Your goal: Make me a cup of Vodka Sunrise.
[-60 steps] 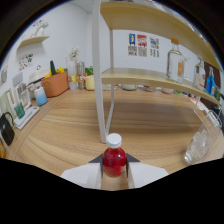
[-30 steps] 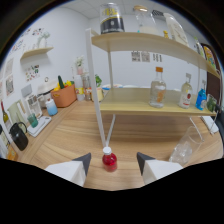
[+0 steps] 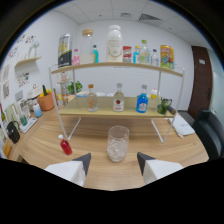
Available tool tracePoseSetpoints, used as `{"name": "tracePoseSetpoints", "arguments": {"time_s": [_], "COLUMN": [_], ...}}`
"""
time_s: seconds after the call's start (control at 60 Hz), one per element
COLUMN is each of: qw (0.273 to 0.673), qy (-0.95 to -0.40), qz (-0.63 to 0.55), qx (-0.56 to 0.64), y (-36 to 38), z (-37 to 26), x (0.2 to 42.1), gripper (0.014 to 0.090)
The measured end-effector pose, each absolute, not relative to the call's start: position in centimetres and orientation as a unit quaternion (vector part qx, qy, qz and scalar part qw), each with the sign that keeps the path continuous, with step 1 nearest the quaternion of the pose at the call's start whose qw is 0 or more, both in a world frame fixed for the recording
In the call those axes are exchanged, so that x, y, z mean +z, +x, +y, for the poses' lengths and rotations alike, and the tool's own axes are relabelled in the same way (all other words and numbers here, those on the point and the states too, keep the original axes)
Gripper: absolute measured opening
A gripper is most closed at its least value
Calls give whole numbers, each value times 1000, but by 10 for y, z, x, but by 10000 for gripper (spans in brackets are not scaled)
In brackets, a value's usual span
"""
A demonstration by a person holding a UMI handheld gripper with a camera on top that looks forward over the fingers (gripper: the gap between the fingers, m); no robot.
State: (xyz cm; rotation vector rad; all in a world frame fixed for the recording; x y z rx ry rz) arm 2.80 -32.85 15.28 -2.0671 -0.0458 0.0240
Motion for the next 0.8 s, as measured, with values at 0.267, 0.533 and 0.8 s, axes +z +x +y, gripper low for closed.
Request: {"name": "tracePoseSetpoints", "arguments": {"time_s": [0.267, 0.533, 0.8], "qw": [576, 640, 649], "qy": [-817, -767, -760], "qz": [21, 41, 15], "qx": [-2, 6, 20], "y": [134, 207, 216], "z": [-302, -213, -127], "x": [278, 371, 387], "gripper": [865, 853, 838]}}
